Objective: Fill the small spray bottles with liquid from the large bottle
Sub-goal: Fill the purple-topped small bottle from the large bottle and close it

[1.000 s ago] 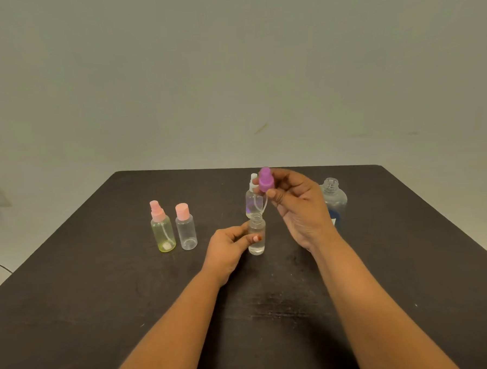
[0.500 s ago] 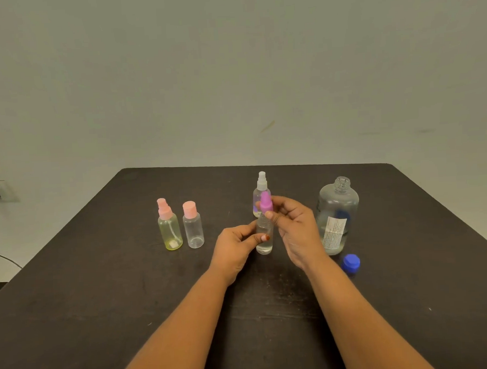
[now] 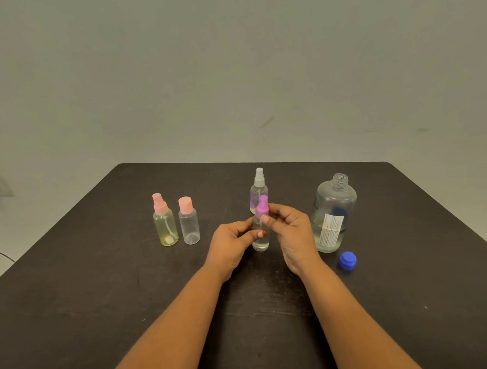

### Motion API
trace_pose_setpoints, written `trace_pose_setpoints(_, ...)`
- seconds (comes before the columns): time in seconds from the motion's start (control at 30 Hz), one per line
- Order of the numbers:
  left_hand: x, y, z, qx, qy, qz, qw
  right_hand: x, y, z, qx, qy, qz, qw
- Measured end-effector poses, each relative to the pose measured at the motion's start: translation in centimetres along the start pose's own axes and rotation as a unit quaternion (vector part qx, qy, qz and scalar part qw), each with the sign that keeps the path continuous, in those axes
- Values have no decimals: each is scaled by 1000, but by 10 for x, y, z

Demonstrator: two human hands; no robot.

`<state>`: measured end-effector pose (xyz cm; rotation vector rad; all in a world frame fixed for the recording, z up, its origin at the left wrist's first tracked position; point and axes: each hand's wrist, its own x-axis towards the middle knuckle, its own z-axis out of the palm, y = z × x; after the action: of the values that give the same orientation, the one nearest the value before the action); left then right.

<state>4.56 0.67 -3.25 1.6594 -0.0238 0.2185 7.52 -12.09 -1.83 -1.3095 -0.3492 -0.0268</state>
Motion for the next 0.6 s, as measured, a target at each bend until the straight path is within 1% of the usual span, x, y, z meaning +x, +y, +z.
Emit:
trace_pose_setpoints(0.23, 1, 0, 0, -2, -5, -10, 1000, -1, -2, 0, 11, -5, 6, 1000)
trace_pose_setpoints(0.37, 1, 0, 0, -7, -8, -7, 1000, -3, -4, 0, 25, -19, -8, 999)
trace_pose_setpoints(0.5, 0, 0, 1, -7, -9, 0, 1000, -2, -1, 0, -5, -5, -30, 1000)
trace_pose_setpoints(0.6, 0, 1, 1, -9, -6, 2, 1000, -1, -2, 0, -17, 3, -25, 1000)
